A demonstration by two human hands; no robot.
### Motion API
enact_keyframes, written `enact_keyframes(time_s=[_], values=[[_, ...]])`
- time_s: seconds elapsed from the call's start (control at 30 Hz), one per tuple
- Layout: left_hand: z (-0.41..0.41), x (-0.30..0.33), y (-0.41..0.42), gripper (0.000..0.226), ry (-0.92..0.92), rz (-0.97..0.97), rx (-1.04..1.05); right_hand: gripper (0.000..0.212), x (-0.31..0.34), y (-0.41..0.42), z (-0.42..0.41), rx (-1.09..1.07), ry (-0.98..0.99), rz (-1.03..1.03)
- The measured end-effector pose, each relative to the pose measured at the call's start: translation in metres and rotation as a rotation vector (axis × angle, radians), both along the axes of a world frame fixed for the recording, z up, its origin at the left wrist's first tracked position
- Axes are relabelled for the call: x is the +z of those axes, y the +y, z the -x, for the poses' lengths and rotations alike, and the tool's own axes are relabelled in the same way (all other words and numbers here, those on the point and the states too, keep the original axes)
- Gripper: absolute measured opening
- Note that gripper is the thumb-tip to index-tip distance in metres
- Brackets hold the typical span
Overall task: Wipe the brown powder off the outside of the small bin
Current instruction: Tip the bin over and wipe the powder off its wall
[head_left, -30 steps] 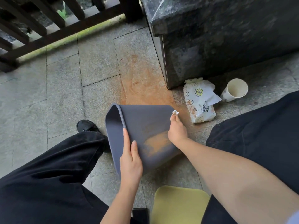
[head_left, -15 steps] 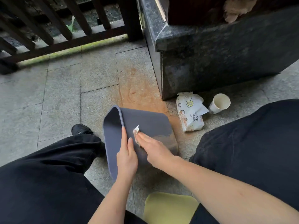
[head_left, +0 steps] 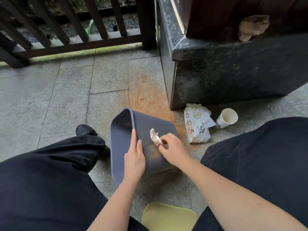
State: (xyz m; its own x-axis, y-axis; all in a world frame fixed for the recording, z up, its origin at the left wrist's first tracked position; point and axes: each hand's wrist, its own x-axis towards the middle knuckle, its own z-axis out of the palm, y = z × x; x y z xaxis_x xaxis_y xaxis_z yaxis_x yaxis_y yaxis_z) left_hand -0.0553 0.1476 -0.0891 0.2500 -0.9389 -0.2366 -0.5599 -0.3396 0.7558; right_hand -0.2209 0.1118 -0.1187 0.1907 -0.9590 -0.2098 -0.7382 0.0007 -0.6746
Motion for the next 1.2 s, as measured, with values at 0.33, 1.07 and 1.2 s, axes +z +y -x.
enact_keyframes(time_s=[0.33, 1.07, 1.2], values=[[0.008, 0.000, -0.006, 0.047, 0.007, 0.007, 0.015, 0.012, 0.016, -0.028, 0.012, -0.258, -0.688, -0.506], [0.000, 0.002, -0.006, 0.053, -0.082, -0.034, -0.006, 0.019, -0.055, -0.044, 0.002, -0.746, 0.005, -0.308], [-0.008, -0.001, -0.010, 0.053, -0.095, -0.017, -0.018, 0.023, -0.073, -0.049, 0.007, -0.862, -0.013, -0.291]])
